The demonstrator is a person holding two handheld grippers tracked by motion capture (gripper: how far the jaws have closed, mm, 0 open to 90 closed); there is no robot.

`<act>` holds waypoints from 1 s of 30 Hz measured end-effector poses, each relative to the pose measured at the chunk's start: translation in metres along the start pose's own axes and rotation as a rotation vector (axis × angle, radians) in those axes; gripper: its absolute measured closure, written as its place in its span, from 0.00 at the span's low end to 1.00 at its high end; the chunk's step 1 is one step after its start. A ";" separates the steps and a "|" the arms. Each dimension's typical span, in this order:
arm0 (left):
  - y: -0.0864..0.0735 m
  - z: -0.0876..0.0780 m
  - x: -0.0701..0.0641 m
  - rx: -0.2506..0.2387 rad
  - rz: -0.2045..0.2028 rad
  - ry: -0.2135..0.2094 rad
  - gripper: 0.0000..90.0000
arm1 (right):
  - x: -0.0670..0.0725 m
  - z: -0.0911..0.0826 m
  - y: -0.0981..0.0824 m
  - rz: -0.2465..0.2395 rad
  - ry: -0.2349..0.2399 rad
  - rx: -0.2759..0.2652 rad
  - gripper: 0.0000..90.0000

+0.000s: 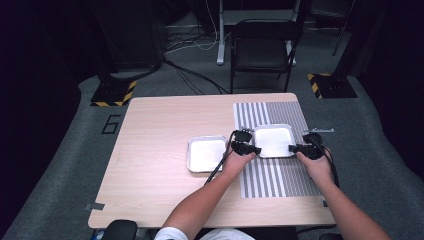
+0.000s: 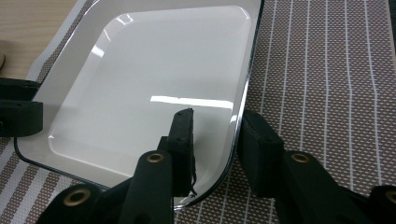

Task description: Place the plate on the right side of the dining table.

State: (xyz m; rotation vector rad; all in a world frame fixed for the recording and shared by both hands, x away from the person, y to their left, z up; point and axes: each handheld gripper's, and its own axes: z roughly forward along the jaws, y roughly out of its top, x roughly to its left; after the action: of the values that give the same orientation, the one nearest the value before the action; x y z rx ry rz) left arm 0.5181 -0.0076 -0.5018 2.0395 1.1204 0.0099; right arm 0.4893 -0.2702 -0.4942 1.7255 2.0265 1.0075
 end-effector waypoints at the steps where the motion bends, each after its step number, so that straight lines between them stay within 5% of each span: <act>1: 0.000 0.000 0.000 0.001 0.001 0.000 0.73 | -0.001 0.000 0.000 -0.009 -0.001 0.003 0.74; 30: -0.002 0.003 0.002 0.031 0.015 -0.015 0.72 | -0.004 0.006 -0.005 -0.015 -0.016 0.042 0.74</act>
State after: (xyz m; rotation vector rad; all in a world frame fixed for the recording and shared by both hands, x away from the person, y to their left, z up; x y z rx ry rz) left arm 0.5190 -0.0078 -0.5060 2.0722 1.1023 -0.0153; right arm 0.4905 -0.2723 -0.5027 1.7314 2.0613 0.9495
